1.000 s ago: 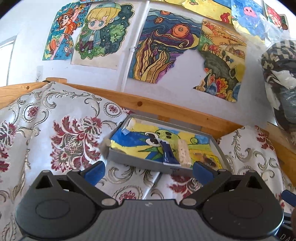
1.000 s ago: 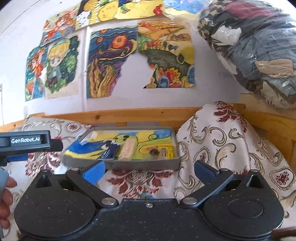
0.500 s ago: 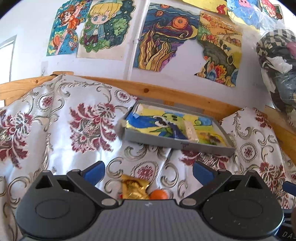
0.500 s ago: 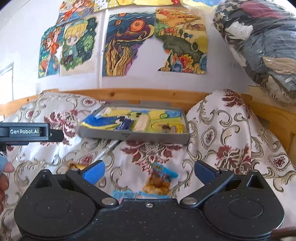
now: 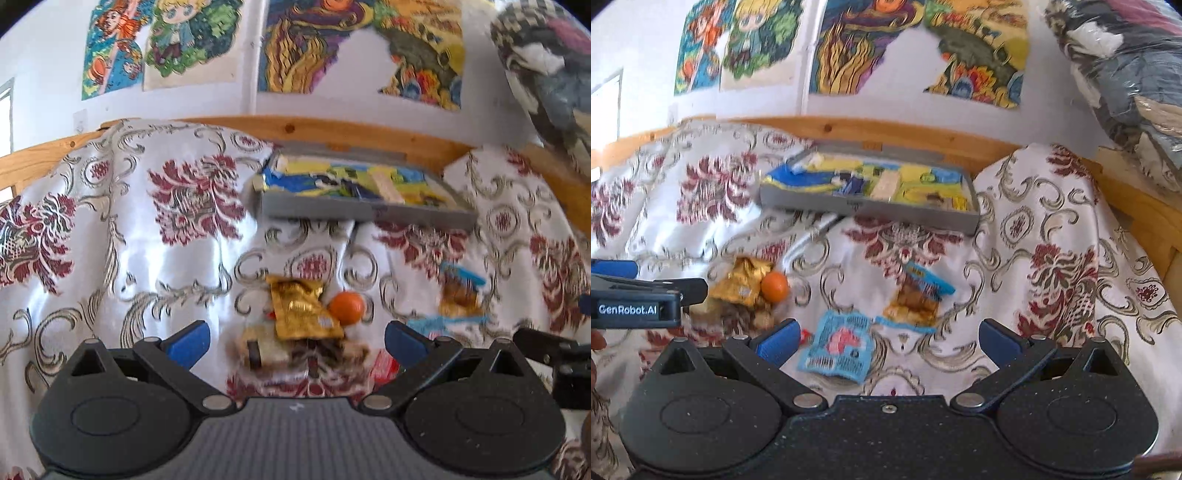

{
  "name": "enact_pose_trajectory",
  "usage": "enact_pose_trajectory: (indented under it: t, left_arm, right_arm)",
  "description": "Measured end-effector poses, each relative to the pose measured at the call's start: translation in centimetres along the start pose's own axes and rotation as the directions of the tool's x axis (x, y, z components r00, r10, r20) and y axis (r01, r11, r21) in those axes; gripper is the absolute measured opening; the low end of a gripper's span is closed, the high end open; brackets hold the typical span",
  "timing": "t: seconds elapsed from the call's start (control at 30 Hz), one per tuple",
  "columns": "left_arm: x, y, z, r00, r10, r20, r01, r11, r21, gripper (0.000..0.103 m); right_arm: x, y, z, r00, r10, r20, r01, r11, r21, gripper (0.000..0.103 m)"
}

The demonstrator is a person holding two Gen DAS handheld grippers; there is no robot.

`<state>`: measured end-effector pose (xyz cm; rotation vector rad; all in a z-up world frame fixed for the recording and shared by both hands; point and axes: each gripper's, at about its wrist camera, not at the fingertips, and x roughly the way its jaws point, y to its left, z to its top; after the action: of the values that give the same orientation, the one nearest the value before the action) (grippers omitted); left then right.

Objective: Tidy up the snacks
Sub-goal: 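Open both grippers and move both tools back toward the remaining snacks, then grasp the light blue fish-print packet with the right gripper while the left grasps the wrapped round bun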

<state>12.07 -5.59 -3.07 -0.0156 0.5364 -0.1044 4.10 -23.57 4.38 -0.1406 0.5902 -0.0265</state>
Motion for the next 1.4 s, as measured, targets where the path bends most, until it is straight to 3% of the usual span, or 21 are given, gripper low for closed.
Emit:
enact_pose_trajectory:
  t: [0.57,0.97,1.4]
  left_arm:
    - [1.8,1.2,-1.9,0.996,0.003,-0.085,0.001,0.999,0.045,0.102]
    - [3.0,1.5,-2.0,0.994,0.01,-0.108,-0.006,0.999,0.042,0.102]
    - [5.6,2.9,-1.1,0.992,0.013,-0.123,-0.012,1.0,0.005,0.102]
  right_arm:
    - [3.1,1.4,-0.5,0.988,-0.012,-0.153,0.003,0.998,-0.064,0.102]
    - [4.1,1.8,-0.4,0.985,0.023,-0.169,-0.033,0.998,-0.057,0.102]
    - [6.3,2.5,-0.1,0.99,0.059,-0.125,-0.064,0.997,-0.041,0.102]
